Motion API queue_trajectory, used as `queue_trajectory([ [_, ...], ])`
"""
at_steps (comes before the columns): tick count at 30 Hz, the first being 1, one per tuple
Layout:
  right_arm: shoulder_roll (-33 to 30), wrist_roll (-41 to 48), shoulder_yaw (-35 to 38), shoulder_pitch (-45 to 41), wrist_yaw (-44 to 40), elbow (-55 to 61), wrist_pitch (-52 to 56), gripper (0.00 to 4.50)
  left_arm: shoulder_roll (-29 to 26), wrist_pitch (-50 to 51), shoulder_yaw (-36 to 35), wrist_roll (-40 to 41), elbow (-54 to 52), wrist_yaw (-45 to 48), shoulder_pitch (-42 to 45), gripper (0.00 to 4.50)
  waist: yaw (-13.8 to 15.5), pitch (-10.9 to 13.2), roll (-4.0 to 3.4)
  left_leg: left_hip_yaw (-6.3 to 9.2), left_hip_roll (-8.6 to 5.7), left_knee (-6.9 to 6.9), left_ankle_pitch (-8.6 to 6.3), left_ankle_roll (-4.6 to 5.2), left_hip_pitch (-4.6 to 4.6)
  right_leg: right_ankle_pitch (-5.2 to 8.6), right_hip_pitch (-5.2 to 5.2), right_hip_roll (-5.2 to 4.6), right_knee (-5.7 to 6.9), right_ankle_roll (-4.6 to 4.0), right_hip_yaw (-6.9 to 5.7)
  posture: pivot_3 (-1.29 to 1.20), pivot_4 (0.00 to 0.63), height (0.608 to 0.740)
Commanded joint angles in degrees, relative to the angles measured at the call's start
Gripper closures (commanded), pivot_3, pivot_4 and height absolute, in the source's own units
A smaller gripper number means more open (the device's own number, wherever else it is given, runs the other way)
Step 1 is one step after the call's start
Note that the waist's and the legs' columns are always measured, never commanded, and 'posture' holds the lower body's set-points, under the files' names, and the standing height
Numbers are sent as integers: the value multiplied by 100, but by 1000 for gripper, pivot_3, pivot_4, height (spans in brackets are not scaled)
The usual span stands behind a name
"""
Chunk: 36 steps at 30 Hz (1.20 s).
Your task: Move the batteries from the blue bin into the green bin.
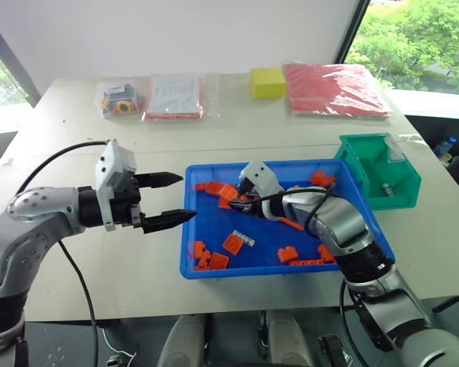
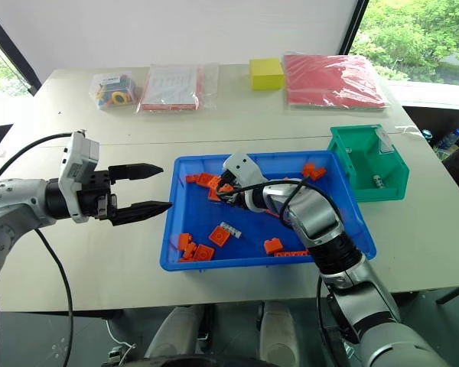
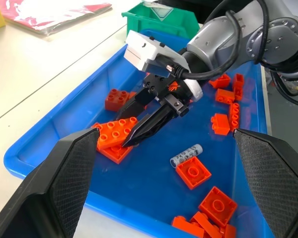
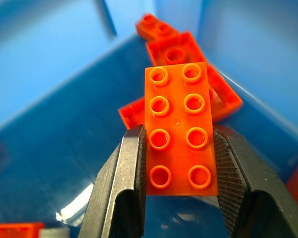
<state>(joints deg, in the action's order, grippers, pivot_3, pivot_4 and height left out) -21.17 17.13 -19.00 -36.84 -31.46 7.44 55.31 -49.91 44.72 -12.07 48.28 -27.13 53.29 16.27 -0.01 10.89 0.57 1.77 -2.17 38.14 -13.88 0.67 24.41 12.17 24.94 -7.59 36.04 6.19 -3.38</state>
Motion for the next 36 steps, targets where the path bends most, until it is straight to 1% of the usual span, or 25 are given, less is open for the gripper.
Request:
queue_trajectory([
  [1, 104, 125, 61, -131, -255, 351, -207, 3206, -37, 6, -68, 99, -35, 7, 112, 0, -7, 0, 0, 0, 0, 0, 0, 0, 0, 0, 0, 0, 0, 0, 0, 0, 150, 692],
  [5, 143, 104, -257, -177, -617, 286, -280, 3206, -28, 21, -47, 113, -36, 10, 153, 0, -58, 0, 0, 0, 0, 0, 0, 0, 0, 0, -1, 0, 0, 0, 0, 0, 150, 692],
  [10, 306, -179, -729, -216, -831, -189, -573, 3206, -18, 33, -34, 122, -54, -1, 188, 0, -86, 0, 0, 1, 0, 0, 1, -1, -1, 0, 2, 1, 4, 1, 0, 0, 150, 692],
  [13, 393, -217, -849, -206, -917, -349, -576, 3206, -11, 39, -38, 126, -48, -12, 203, 0, -85, 0, 0, 2, 0, 0, 2, -4, -1, 0, 2, 1, 5, 1, 1, 0, 150, 692],
  [15, 413, -256, -902, -205, -960, -394, -553, 2233, -7, 39, -45, 133, -56, -22, 196, 0, -82, 0, 0, 2, 0, 0, 3, -4, -1, 0, 2, 1, 5, 1, 1, 0, 150, 692],
  [16, 418, -284, -911, -204, -979, -398, -559, 1917, -5, 43, -49, 137, -62, -26, 192, 0, -81, 0, 0, 2, 0, 0, 3, -5, -1, 0, 2, 1, 6, 1, 1, 0, 150, 692],
  [17, 379, -366, -940, -228, -984, -374, -610, 1491, 2, 51, -54, 144, -76, -36, 185, 0, -80, 0, 0, 2, 0, 0, 4, -6, -2, 0, 2, 1, 6, 1, 1, 0, 150, 692],
  [18, 325, -427, -933, -260, -999, -331, -654, 895, 11, 57, -56, 151, -89, -46, 181, 0, -78, 0, 0, 3, 0, 0, 5, -8, -2, 0, 2, 1, 6, 1, 1, 0, 150, 692],
  [19, 244, -400, -830, -314, -1032, -210, -581, 418, 22, 61, -55, 156, -101, -57, 178, 0, -77, 0, 0, 3, 0, 0, 5, -9, -2, 0, 2, 1, 6, 1, 1, 0, 150, 692],
  [22, -32, -142, -387, -519, -1147, 295, -179, 418, 39, 57, -49, 165, -105, -60, 168, 0, -64, 0, 1, 3, -2, 1, 7, -11, -1, 0, 2, 0, 5, 1, 2, 0, 150, 692],
  [25, -613, 413, 389, -686, -1377, 1090, 602, 418, 25, 37, -36, 165, -99, 1, 145, 0, -55, 2, 0, 3, -2, 1, 7, -11, 1, 0, 4, -1, 6, 1, 3, 0, 150, 692],
  [27, -1141, 647, 705, -557, -1552, 1452, 917, 418, 26, 11, -25, 139, -76, 31, 138, 0, -43, 1, 2, 5, -1, 0, 7, -11, 1, 0, 4, -1, 5, 2, 2, 0, 150, 692],
  [29, -1775, 647, 771, -259, -1712, 1694, 935, 418, 42, -16, 8, 103, -31, 54, 168, 0, -33, -1, 6, 7, -1, -1, 6, -11, 1, 2, 0, -2, 3, 4, 0, 0, 150, 692],
  [31, -2177, 664, 795, 29, -1786, 1842, 913, 418, 64, -31, 38, 83, 6, 68, 209, 0, -40, 0, 8, 6, -1, -3, 5, -11, 1, 5, -3, -3, -1, 4, -1, 0, 150, 692],
  [33, -2408, 732, 834, 437, -1789, 2028, 944, 418, 96, -56, 101, 57, 57, 92, 275, 0, -47, 1, 9, 2, 0, -3, 5, -11, 1, 14, -2, -6, -2, -11, 0, 0, 150, 692],
  [36, -2480, 833, 772, 844, -1738, 2325, 965, 418, 121, -77, 180, 24, 123, 123, 356, 0, -75, 2, 10, -3, 1, -3, 6, -11, 0, 14, -1, -7, -2, -12, 3, 0, 150, 692],
])
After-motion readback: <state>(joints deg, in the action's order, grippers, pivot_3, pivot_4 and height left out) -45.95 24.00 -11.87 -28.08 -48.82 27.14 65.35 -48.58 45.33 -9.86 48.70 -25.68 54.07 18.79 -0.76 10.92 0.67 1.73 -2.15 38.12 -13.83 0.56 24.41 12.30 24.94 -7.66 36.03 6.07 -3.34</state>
